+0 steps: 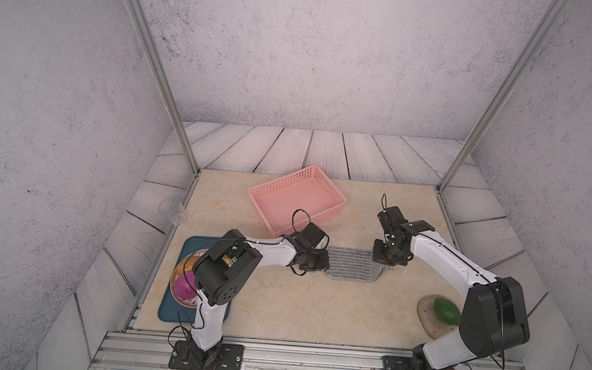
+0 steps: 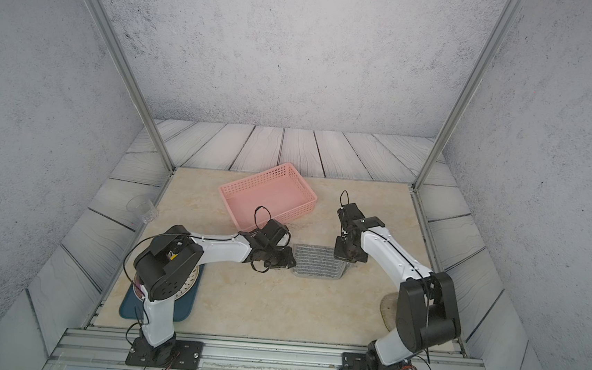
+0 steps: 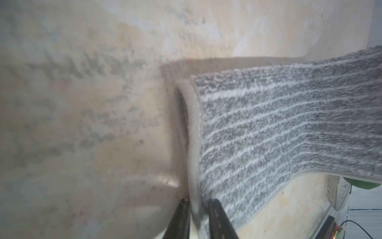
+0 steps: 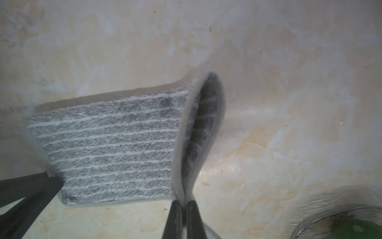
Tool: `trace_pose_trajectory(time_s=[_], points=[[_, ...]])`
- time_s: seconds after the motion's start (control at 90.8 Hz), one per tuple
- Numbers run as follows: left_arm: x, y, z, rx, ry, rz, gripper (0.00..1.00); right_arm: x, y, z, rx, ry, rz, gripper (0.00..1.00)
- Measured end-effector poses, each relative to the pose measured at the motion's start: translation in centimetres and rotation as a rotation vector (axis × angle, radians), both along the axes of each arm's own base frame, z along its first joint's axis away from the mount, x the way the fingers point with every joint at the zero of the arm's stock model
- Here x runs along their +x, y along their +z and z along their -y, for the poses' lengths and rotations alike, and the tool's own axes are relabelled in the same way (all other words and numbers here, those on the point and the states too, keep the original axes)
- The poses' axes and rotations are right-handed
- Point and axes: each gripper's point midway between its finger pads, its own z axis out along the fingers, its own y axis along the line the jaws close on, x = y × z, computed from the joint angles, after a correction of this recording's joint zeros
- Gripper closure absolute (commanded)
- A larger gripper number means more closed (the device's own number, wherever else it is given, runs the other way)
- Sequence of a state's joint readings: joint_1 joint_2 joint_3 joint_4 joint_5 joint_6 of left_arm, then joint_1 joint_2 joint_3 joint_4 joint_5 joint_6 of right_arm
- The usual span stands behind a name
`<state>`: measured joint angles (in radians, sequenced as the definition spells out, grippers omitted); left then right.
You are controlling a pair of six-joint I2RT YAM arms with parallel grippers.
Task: Fold the square dishcloth
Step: Fold the cleaning item at the center of the board.
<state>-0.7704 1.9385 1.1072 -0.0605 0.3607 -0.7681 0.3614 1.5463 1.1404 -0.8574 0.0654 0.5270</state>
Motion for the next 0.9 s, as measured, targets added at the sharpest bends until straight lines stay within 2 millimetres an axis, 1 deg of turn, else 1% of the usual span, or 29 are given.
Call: trace_pose_trajectory(time_s=[0.33, 0.561, 0.903], points=[[0.0, 0.0, 0.3, -0.024, -0.002, -0.003, 0.77, 0.3, -0.9, -2.4, 0.033, 0.032, -0.020, 1.00], [-0.1, 0.0, 0.6, -0.054, 0.002, -0.005, 0.79, 0.8, -0.7, -4.2, 0.053, 0.060, -0.007, 1.00], [-0.2, 0.0, 0.8, -0.076, 0.009, -0.010, 0.79, 1.0, -1.2, -5.6, 0.084, 0.067, -0.013, 1.00]])
